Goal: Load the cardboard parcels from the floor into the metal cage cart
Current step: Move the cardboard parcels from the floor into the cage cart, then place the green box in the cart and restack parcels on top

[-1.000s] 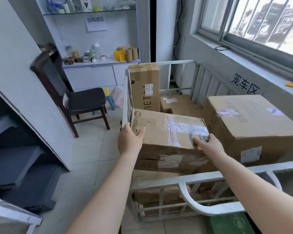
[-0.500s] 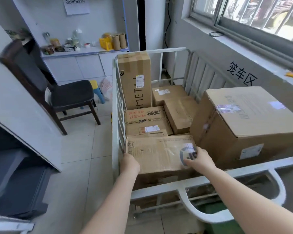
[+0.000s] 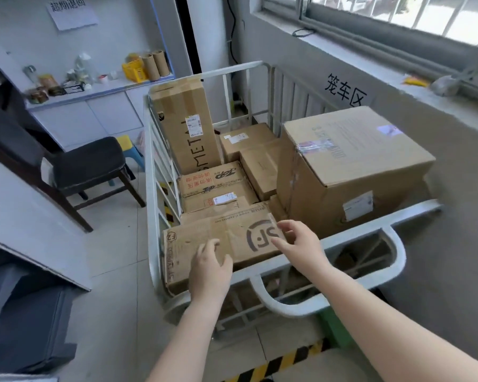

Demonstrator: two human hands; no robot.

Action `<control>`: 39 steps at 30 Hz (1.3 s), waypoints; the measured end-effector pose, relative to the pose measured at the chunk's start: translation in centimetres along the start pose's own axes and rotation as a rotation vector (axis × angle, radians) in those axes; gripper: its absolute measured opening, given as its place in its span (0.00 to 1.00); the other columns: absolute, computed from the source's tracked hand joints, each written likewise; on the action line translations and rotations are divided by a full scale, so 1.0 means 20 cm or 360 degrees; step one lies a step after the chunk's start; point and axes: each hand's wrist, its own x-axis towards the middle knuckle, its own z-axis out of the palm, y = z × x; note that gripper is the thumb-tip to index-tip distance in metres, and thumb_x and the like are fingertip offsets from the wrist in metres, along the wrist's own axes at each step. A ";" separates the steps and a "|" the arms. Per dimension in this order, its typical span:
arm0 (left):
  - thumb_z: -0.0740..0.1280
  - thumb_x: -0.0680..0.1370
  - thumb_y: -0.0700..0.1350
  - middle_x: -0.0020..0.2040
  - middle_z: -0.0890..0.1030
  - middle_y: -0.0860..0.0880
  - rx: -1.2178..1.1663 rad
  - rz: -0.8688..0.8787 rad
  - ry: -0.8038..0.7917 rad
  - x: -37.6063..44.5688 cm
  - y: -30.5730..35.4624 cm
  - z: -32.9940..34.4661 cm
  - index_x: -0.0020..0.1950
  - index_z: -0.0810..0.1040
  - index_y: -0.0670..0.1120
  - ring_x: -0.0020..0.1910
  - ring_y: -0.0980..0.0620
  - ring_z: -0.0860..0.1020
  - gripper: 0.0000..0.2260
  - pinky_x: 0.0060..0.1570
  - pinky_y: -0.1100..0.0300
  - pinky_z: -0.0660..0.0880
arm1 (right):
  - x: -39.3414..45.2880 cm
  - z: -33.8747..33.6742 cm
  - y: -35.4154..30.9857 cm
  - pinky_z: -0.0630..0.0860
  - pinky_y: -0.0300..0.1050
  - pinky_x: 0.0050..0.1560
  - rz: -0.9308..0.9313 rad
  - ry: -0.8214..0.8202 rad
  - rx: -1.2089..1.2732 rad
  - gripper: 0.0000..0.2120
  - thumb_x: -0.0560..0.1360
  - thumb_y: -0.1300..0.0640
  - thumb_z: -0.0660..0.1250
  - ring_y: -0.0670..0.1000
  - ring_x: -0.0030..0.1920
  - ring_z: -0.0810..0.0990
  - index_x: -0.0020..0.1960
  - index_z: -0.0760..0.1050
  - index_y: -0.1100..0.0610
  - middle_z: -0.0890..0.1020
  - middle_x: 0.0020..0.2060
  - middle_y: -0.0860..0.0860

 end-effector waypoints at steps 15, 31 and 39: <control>0.60 0.78 0.47 0.60 0.74 0.50 0.0479 0.0015 -0.1077 -0.89 0.27 1.64 0.58 0.74 0.51 0.59 0.49 0.73 0.10 0.54 0.56 0.73 | -0.72 -0.73 1.72 0.68 0.37 0.53 0.0875 -0.0124 -0.0239 0.18 0.74 0.50 0.70 0.50 0.59 0.76 0.60 0.74 0.57 0.77 0.54 0.50; 0.68 0.67 0.53 0.62 0.77 0.39 0.0081 -0.0696 -0.0840 -0.27 -0.69 3.57 0.65 0.68 0.37 0.61 0.40 0.76 0.31 0.60 0.54 0.74 | 0.18 -0.04 3.66 0.71 0.51 0.62 0.0951 0.0061 -0.0491 0.40 0.67 0.40 0.71 0.59 0.66 0.70 0.70 0.63 0.59 0.70 0.64 0.57; 0.71 0.74 0.46 0.64 0.77 0.41 -0.0596 -0.0771 -0.0592 0.00 -0.95 3.97 0.67 0.70 0.40 0.61 0.41 0.77 0.24 0.62 0.49 0.74 | 0.58 0.07 4.10 0.73 0.53 0.61 0.1080 0.0152 -0.0477 0.47 0.60 0.34 0.74 0.58 0.63 0.72 0.68 0.63 0.60 0.72 0.63 0.56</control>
